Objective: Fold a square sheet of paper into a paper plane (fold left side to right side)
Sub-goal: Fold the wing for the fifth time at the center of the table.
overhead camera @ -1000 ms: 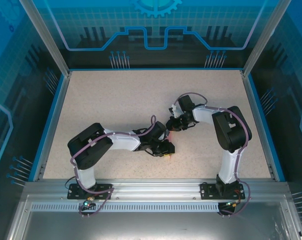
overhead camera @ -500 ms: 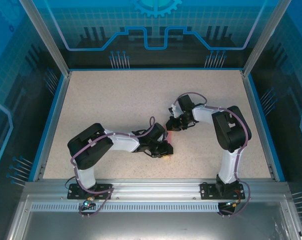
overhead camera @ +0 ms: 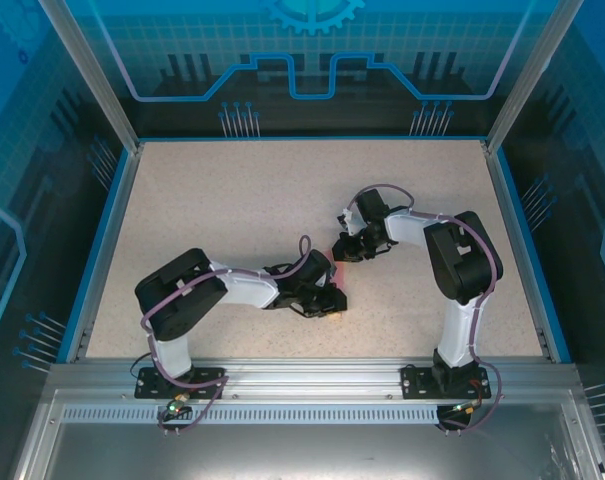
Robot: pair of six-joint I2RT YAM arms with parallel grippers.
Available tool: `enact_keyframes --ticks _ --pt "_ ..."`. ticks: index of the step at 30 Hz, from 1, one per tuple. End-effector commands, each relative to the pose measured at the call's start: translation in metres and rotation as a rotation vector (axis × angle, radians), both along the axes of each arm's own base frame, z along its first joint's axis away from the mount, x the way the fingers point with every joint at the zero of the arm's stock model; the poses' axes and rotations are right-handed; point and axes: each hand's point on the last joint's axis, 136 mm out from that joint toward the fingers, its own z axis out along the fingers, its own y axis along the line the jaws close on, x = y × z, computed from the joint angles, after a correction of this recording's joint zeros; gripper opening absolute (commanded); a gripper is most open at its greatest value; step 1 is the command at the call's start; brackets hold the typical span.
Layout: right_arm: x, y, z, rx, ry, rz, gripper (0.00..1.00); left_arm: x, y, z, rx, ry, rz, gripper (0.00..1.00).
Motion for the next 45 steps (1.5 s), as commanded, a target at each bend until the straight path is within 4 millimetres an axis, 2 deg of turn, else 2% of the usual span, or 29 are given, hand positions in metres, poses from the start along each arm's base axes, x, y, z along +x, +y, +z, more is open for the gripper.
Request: enact_keyframes --ticks 1,6,10,15,18,21,26,33,42,45 --pt "-0.013 -0.019 -0.038 -0.150 0.054 -0.001 0.10 -0.051 0.019 -0.026 0.097 0.139 -0.056 0.20" --pt "-0.013 -0.020 -0.040 -0.151 0.059 -0.001 0.10 -0.059 0.014 -0.021 0.069 0.133 -0.068 0.20" --pt "-0.013 -0.020 -0.040 -0.151 0.059 -0.001 0.10 -0.054 0.013 -0.006 0.038 0.101 -0.064 0.20" --pt "-0.013 -0.019 -0.042 -0.152 0.065 0.004 0.10 -0.032 0.018 0.034 -0.021 0.023 -0.049 0.21" --pt "-0.013 -0.019 -0.042 -0.151 0.069 0.006 0.10 -0.015 0.022 0.050 -0.019 -0.020 -0.047 0.23" --pt "-0.013 -0.018 -0.042 -0.148 0.069 0.007 0.10 0.003 0.018 0.058 -0.027 -0.049 -0.053 0.23" --pt "-0.014 -0.018 -0.041 -0.148 0.068 0.007 0.10 0.022 0.000 0.052 -0.024 -0.070 -0.083 0.22" --pt "-0.015 -0.018 -0.040 -0.150 0.070 0.007 0.10 0.032 -0.020 0.034 -0.027 -0.044 -0.108 0.22" --pt "-0.015 -0.019 -0.041 -0.156 0.073 0.006 0.10 0.025 -0.012 0.006 0.033 0.004 -0.100 0.22" --pt "-0.015 -0.019 -0.041 -0.158 0.074 0.007 0.10 0.022 -0.011 0.003 0.026 0.007 -0.099 0.22"
